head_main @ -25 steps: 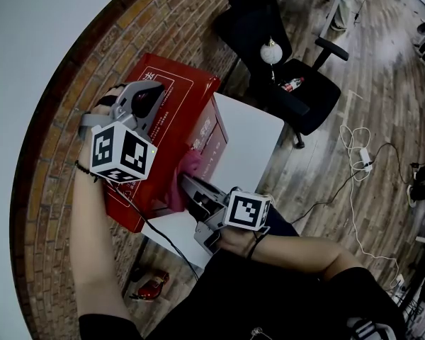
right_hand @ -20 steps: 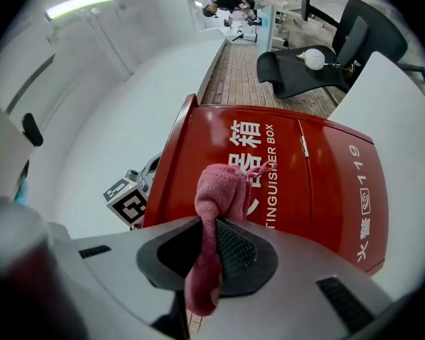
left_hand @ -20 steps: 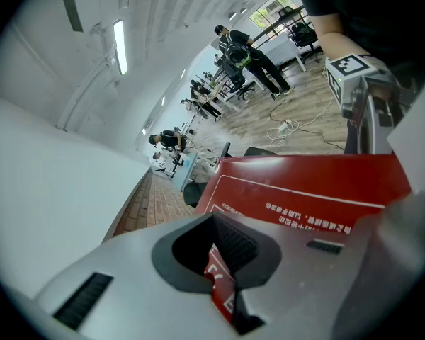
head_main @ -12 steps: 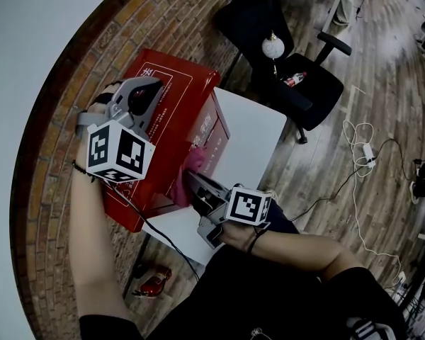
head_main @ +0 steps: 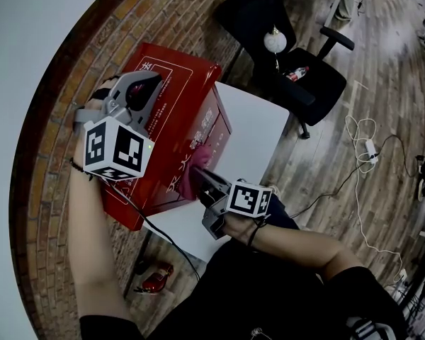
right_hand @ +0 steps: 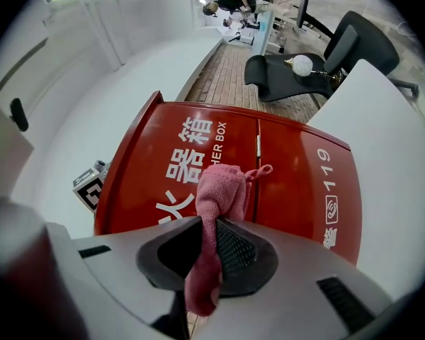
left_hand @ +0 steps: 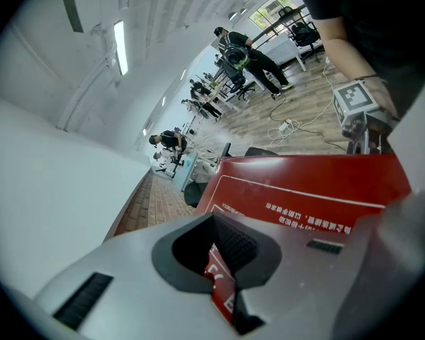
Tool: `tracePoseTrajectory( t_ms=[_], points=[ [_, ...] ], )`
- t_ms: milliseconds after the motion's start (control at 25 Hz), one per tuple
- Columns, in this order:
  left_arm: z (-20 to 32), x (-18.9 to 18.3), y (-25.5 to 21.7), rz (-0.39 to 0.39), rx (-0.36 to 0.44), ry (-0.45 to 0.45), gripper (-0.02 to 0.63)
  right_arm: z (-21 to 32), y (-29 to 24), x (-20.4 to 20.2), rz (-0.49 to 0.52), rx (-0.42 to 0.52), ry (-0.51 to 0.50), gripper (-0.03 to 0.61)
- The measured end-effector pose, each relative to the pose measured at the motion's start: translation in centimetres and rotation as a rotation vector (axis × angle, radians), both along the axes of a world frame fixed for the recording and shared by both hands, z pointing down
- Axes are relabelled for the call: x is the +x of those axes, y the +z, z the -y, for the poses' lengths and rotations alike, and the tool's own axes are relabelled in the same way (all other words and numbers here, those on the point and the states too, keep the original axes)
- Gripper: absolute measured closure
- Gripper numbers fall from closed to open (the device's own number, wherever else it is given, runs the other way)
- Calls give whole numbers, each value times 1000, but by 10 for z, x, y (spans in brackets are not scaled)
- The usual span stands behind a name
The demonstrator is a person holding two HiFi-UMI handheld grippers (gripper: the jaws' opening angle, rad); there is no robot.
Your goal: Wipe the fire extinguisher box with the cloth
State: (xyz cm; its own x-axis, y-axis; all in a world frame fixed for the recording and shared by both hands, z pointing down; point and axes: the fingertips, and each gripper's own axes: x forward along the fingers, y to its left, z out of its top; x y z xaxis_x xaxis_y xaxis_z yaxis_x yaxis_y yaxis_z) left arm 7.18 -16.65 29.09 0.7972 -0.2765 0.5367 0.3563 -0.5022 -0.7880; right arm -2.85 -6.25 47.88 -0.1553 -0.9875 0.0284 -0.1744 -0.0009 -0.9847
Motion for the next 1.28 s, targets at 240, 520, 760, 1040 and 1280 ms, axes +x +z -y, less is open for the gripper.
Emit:
tracePoseTrajectory(
  t_ms=[240,520,760,1040,1280],
  points=[
    [0,-1,0,-2,1,0,594,1,24,0,-12,-48,4,517],
    [0,0,1,0,0,1,594,2,45,-1,-30,-81,-5,517],
    [0,0,1,4,-1,1,594,1,51,-1,-52,-89,-14,517],
    [0,0,0,4,-1,1,594,-1,71,-4,-36,-125,-20,517],
    [0,0,1,5,0,1,594,0,78,-3,-52,-126,-23,517]
  ],
)
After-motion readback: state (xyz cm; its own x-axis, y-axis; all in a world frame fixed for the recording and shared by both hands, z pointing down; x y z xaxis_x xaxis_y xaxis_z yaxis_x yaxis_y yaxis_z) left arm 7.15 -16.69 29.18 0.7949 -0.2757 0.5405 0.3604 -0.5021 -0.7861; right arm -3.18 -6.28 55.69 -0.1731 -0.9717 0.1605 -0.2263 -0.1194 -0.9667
